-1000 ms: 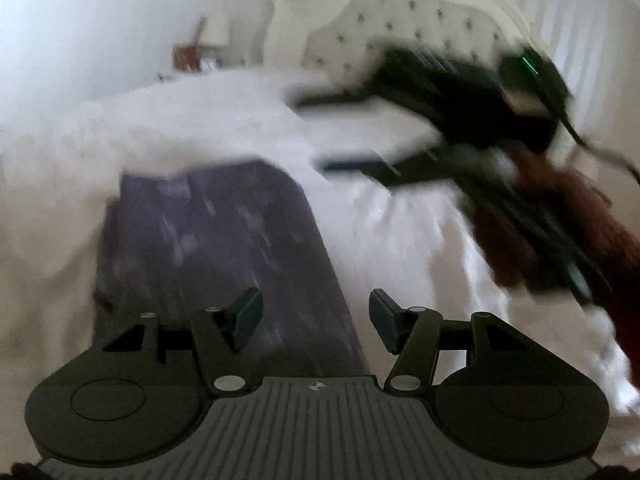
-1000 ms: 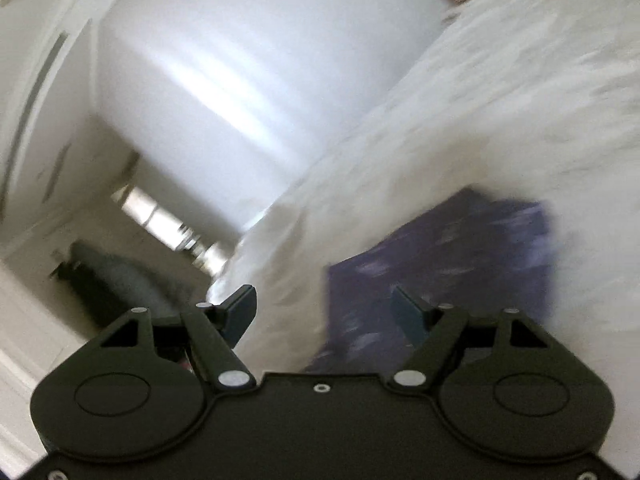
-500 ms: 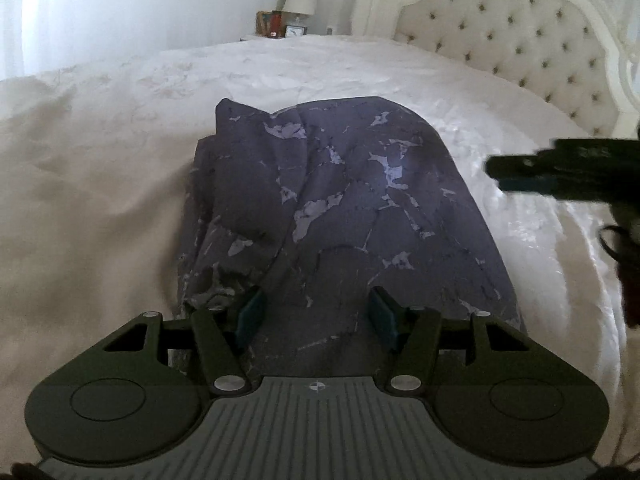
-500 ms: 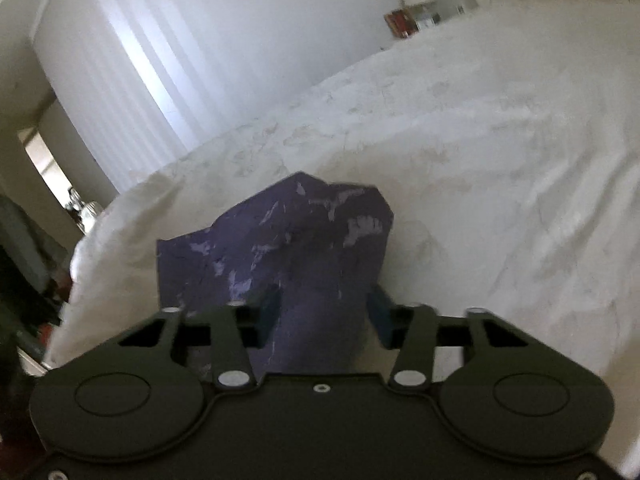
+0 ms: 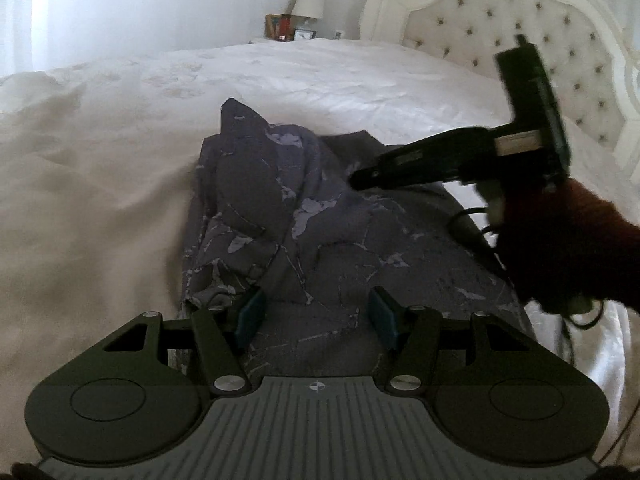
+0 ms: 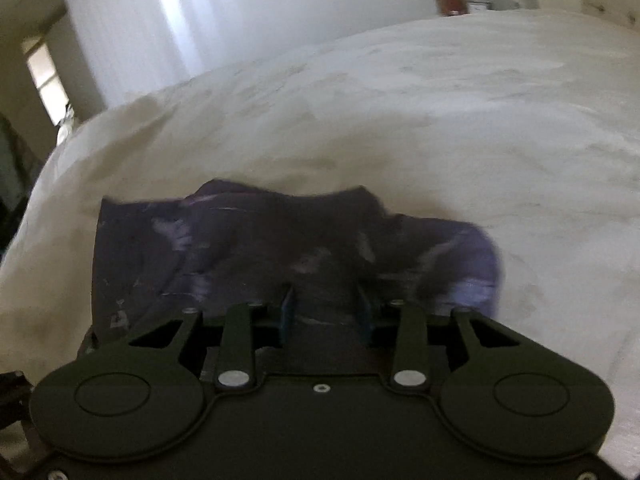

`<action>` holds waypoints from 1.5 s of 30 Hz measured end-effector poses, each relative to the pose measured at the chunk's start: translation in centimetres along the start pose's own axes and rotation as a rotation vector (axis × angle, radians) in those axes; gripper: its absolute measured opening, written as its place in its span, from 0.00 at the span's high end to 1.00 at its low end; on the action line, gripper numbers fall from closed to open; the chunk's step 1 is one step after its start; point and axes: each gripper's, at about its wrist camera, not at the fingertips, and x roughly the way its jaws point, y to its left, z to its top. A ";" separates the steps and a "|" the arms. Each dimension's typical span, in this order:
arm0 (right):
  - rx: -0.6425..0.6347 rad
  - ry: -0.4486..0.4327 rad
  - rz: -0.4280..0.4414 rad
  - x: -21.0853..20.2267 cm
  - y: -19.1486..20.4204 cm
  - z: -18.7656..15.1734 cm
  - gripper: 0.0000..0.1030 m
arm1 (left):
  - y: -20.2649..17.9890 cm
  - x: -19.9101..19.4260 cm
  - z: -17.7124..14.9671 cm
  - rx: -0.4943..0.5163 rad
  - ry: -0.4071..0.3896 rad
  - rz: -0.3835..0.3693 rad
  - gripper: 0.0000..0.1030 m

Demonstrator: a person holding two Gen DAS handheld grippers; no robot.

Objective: Fold large clothes

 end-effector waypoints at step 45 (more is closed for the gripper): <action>0.511 -0.054 0.382 -4.1 -8.3 -8.2 0.00 | 6.3 3.0 1.2 -0.344 0.239 -0.184 0.00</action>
